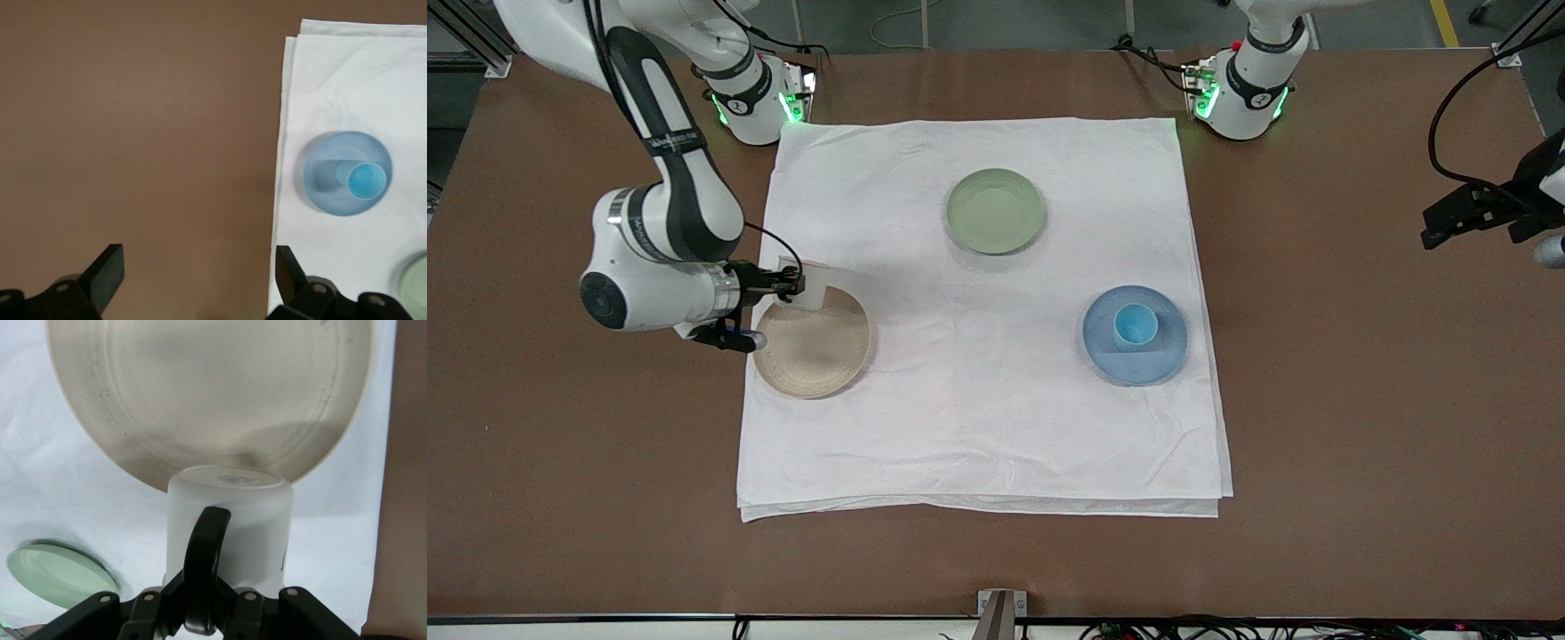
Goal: Place blue cup in blue plate and white mug in gray plate
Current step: 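Lower the white mug onto the beige plate with the right gripper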
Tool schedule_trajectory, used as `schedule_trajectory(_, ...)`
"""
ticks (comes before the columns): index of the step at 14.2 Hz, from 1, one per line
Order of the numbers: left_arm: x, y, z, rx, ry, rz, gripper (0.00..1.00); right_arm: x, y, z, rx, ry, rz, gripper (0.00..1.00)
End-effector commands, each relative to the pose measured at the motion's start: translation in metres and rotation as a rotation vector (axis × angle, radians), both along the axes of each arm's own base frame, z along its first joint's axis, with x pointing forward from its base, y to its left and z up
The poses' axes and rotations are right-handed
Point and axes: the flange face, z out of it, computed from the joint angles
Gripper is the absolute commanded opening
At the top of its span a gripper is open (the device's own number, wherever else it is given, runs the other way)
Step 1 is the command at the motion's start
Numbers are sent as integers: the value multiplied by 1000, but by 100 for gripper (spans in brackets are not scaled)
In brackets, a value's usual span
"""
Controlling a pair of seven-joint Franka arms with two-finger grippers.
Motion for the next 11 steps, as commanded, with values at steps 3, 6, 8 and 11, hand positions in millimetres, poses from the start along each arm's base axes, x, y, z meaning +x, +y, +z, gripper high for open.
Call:
schedule_trajectory(3,-37,4,-5,-45,1,18,100,8,-4,-18,-27,-55,-75,0)
schedule_trajectory(6,-31,-2,-7,-46,-8,8,100,36,-18,-28,-27,-72,-93,1)
schedule_trajectory(8,-28,-6,-11,-46,-3,2,100,61,-31,-39,-32,-84,-107,10)
schedule_trajectory(11,-29,0,-8,-48,-6,0,100,84,-35,-50,-24,-109,-98,55)
